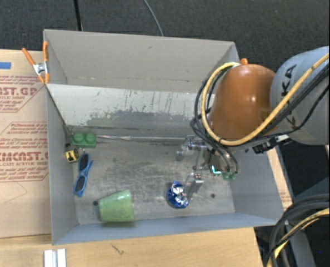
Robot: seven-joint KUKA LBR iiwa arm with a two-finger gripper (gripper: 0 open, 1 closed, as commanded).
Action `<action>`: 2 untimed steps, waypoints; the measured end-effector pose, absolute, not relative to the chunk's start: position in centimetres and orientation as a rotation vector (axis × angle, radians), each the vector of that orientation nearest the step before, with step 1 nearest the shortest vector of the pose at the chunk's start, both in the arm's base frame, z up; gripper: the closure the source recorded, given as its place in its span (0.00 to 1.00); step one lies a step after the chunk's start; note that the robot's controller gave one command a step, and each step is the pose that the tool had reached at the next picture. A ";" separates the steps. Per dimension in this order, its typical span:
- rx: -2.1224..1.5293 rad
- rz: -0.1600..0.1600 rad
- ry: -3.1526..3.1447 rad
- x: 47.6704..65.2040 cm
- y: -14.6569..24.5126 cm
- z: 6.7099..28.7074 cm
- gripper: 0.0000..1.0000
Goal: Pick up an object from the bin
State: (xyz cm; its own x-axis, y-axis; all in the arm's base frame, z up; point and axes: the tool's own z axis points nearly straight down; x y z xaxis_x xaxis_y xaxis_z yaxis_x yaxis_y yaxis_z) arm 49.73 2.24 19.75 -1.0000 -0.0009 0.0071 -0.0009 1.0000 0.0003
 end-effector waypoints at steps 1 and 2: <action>0.369 -0.001 -3.116 49.1 -0.2 8.1 0.00; 0.368 -0.002 -3.118 49.2 -0.1 8.4 1.00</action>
Offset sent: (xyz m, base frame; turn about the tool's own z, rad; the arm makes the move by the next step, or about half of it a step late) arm -0.0046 -0.0243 -0.1136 -0.2343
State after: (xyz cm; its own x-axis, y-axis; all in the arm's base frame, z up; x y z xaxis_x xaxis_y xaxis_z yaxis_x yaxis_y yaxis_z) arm 49.24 -0.11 8.35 -0.9725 -0.2330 0.0014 -0.2330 0.9725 0.0012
